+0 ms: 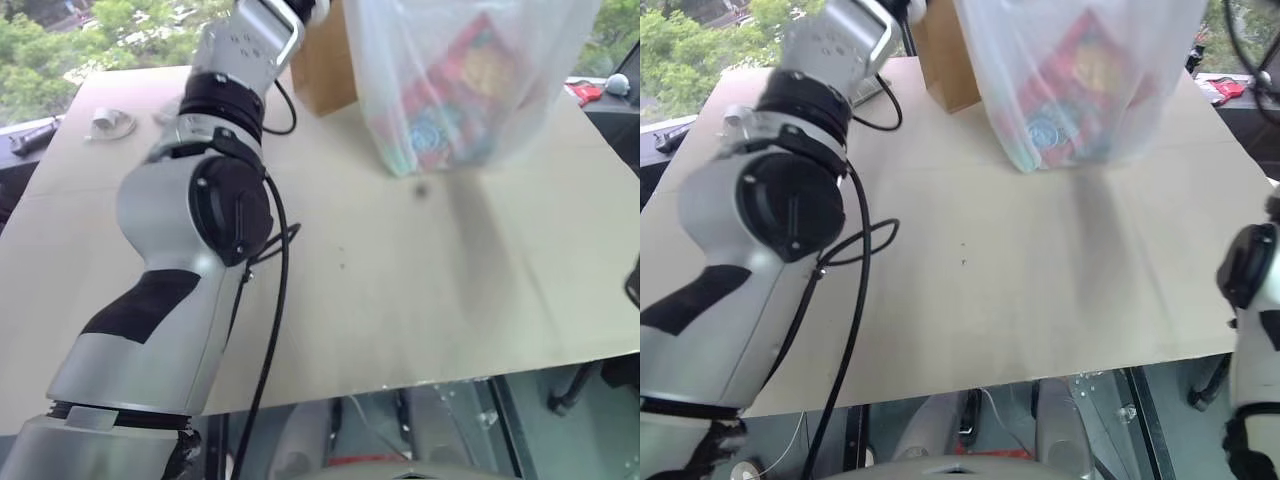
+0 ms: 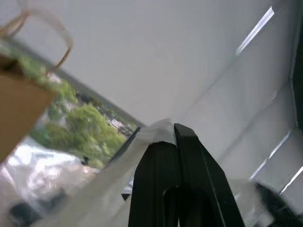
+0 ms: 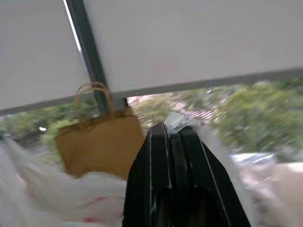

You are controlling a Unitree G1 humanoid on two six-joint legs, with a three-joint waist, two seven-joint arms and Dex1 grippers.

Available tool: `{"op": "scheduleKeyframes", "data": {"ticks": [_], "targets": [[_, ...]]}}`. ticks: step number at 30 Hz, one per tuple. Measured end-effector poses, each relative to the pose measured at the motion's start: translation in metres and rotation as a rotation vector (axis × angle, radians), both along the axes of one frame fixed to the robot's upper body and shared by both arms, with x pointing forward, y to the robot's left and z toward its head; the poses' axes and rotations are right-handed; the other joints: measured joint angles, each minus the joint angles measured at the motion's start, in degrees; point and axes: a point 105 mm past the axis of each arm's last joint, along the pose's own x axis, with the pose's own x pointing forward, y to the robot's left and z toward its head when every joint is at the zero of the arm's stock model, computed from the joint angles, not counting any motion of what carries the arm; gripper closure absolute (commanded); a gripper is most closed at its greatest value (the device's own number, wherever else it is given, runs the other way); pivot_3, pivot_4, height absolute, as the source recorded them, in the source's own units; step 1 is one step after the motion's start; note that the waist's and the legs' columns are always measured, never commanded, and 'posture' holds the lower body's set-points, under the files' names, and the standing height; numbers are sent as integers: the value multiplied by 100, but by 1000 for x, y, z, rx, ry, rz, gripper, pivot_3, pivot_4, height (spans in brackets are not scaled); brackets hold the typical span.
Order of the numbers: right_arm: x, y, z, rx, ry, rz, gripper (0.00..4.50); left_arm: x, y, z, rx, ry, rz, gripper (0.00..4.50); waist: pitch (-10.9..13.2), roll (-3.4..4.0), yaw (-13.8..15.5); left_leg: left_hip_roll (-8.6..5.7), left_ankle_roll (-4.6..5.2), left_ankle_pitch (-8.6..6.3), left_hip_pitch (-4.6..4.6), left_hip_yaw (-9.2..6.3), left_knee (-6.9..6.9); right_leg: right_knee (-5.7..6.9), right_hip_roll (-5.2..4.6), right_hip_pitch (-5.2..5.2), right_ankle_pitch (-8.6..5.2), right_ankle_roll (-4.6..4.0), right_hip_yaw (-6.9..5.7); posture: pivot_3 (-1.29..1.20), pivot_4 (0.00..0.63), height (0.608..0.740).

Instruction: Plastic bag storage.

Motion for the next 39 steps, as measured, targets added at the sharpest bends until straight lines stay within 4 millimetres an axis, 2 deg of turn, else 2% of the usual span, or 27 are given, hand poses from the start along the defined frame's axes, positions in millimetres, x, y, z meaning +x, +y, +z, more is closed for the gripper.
{"op": "scheduleKeyframes", "data": {"ticks": [1,2,3,4,5,7,9,11,12,13,15,17,18,20,22,24,27,28,30,32,34,37,39], "targets": [[5,4,-10,0,30,18,4460,1,-2,-6,27,-7,-1,4500,0,3,-10,-5,3,-2,11,3,4,3,-6,11,0,0,1,0,150,740],[14,5,-10,46,55,20,4460,5,-3,-8,-58,47,-7,4500,23,14,-28,-6,9,-1,-10,19,29,12,-16,-16,9,13,19,0,150,740],[14,0,4,65,29,-12,4460,9,2,-4,-177,109,3,4500,63,32,-32,-16,30,12,-39,41,37,28,-42,-64,16,26,39,0,150,740],[4,-8,22,46,-26,-51,4460,11,19,5,-247,122,35,4500,68,35,-30,-21,33,21,-87,64,37,53,-50,-132,20,32,64,0,150,740],[-4,-14,30,29,-60,-75,4460,10,32,11,-263,110,63,4500,68,34,-39,-16,28,24,-95,64,39,52,-38,-137,21,31,65,0,150,740],[-19,-17,27,-15,-111,-91,4460,7,38,14,-192,46,89,4500,43,18,-29,-12,28,23,-81,57,32,44,-25,-106,21,31,55,0,150,740],[-14,-11,-1,-20,-65,-73,4460,9,36,3,-145,33,97,4500,22,4,-25,-15,37,18,-73,52,48,41,-35,-83,21,31,49,0,150,740],[-10,0,-38,8,26,-31,4460,14,23,-22,-113,77,53,4500,22,4,4,-20,43,16,-78,45,77,42,-44,-74,28,44,46,0,150,740],[-16,9,-59,9,73,4,4460,15,18,-42,-76,94,25,4500,20,10,22,-21,46,14,-87,37,94,45,-47,-74,30,47,43,0,150,740],[-24,19,-77,-5,110,42,4460,16,21,-61,-53,114,16,4500,20,14,15,-21,48,13,-93,35,108,49,-48,-78,31,48,42,0,150,740],[-46,32,-105,-41,170,79,4460,16,38,-110,6,187,41,4500,20,16,-23,-20,48,13,-97,37,111,71,-48,-88,32,48,51,0,150,740],[-70,42,-132,-65,215,101,4460,5,53,-153,52,257,70,4500,19,14,-43,-13,47,13,-91,36,103,67,-41,-88,32,48,62,0,150,740],[-82,53,-157,-83,286,140,4460,-3,59,-180,81,322,79,4500,19,14,-44,-13,47,13,-93,35,107,72,-38,-93,32,48,65,0,150,740],[-98,68,-190,-132,389,185,4460,-20,62,-200,134,354,87,4500,19,14,-13,-17,46,13,-85,43,117,61,-40,-91,33,47,74,0,150,740],[-111,79,-210,-167,455,226,4460,-31,63,-208,182,358,90,4500,18,14,15,-18,47,14,-67,43,124,55,-37,-69,50,51,76,0,150,740],[-123,89,-233,-191,531,262,4460,-42,65,-221,225,375,93,4500,19,14,44,-17,57,7,32,47,114,27,-32,37,60,54,76,0,150,740],[-125,90,-262,-228,626,240,4460,-50,69,-246,317,407,104,4500,15,16,54,6,94,-17,234,55,78,-71,-1,265,50,52,71,0,150,740],[-126,91,-277,-251,674,233,4460,-53,74,-258,356,422,116,4500,11,13,45,20,94,-19,268,58,72,-88,10,301,37,65,70,0,150,740],[-130,90,-306,-296,750,210,4460,-60,88,-281,429,463,137,4500,7,8,20,27,93,-19,281,65,69,-86,11,307,35,66,74,0,150,740],[-133,82,-322,-325,774,176,3904,-68,102,-294,478,481,149,3943,7,8,24,27,93,-18,271,66,68,-79,11,292,60,62,78,0,150,740],[-134,75,-323,-343,746,146,3193,-78,108,-292,512,436,139,3313,4,4,37,27,91,-19,264,64,68,-79,11,284,63,63,78,0,150,740],[-148,63,-329,-381,715,112,1668,-99,116,-287,590,333,127,1834,1,7,103,27,90,-22,257,69,54,-82,7,270,63,61,84,0,150,740],[-160,54,-329,-414,699,95,705,-115,127,-294,642,325,127,941,-4,8,130,28,90,-23,260,71,30,-92,5,266,62,60,88,0,150,740]]}}
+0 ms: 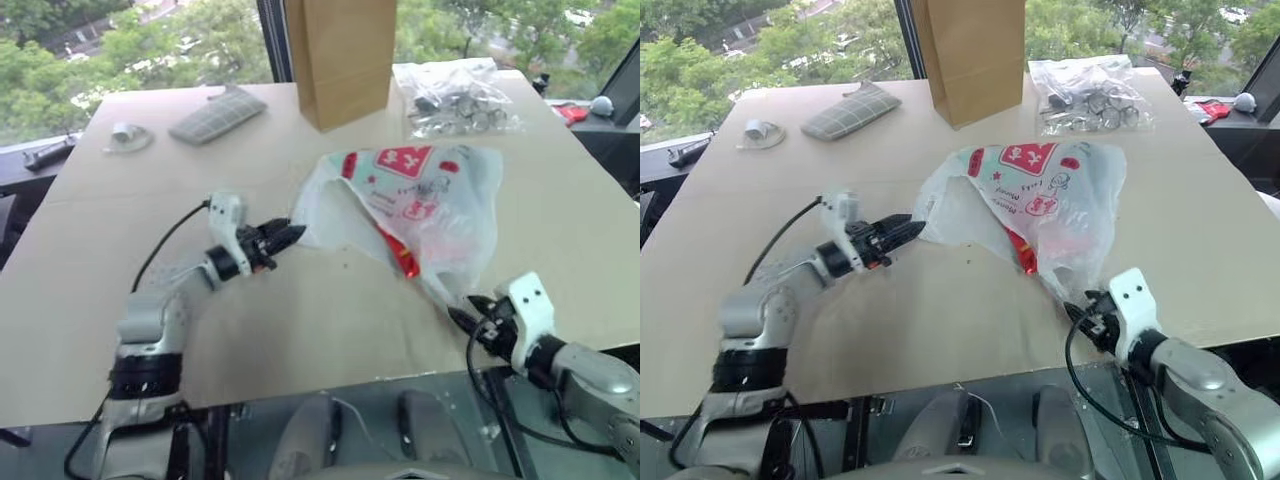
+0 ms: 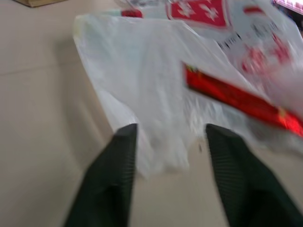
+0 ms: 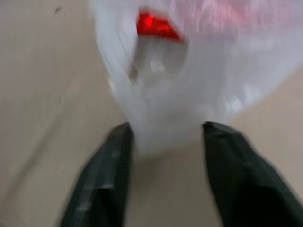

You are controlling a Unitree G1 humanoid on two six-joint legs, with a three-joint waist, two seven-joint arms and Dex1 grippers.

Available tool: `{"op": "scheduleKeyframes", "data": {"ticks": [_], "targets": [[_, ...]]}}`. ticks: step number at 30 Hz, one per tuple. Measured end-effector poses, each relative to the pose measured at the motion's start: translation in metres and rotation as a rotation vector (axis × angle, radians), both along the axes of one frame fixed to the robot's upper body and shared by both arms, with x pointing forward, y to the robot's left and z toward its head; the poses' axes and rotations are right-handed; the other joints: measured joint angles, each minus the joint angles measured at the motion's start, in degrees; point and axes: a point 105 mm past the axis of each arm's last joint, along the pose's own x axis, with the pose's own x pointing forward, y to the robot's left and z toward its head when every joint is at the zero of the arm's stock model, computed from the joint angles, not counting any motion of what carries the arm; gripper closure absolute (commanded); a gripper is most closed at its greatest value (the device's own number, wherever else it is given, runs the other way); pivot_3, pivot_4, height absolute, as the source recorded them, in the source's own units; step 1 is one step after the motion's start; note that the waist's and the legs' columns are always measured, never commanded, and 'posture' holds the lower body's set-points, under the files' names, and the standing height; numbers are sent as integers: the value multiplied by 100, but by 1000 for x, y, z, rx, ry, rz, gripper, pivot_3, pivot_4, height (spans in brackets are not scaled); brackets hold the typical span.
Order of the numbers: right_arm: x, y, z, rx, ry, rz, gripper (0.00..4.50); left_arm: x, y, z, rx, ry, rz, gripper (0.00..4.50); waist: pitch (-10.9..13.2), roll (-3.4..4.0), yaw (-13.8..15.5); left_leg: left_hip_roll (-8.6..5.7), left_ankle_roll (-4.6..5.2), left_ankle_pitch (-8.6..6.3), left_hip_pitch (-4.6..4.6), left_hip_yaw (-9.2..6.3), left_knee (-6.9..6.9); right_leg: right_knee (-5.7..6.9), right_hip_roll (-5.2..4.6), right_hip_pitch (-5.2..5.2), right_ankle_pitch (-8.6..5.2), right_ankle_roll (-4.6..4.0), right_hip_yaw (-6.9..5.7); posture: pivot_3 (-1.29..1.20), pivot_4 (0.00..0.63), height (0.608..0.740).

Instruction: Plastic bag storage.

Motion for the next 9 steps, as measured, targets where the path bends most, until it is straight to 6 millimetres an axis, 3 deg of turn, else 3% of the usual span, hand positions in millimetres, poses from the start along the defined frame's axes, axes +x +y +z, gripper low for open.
{"op": "scheduleKeyframes", "data": {"ticks": [1,2,9], "targets": [[-6,-6,6,-18,-31,-7,234,-11,8,-8,34,16,-3,446,-3,-1,7,2,0,0,1,1,-13,-9,-1,0,0,0,1,0,150,740],[-12,-15,12,-40,-59,-18,37,-21,15,-14,61,31,1,167,-4,-3,21,4,0,-1,0,-1,-14,-12,-1,0,-1,0,-1,0,150,740],[-37,-43,34,-123,-119,-37,37,-44,37,-9,120,3,35,167,-63,-44,102,32,-11,-8,6,0,-15,-52,2,20,-26,5,-20,0,150,740]]}}
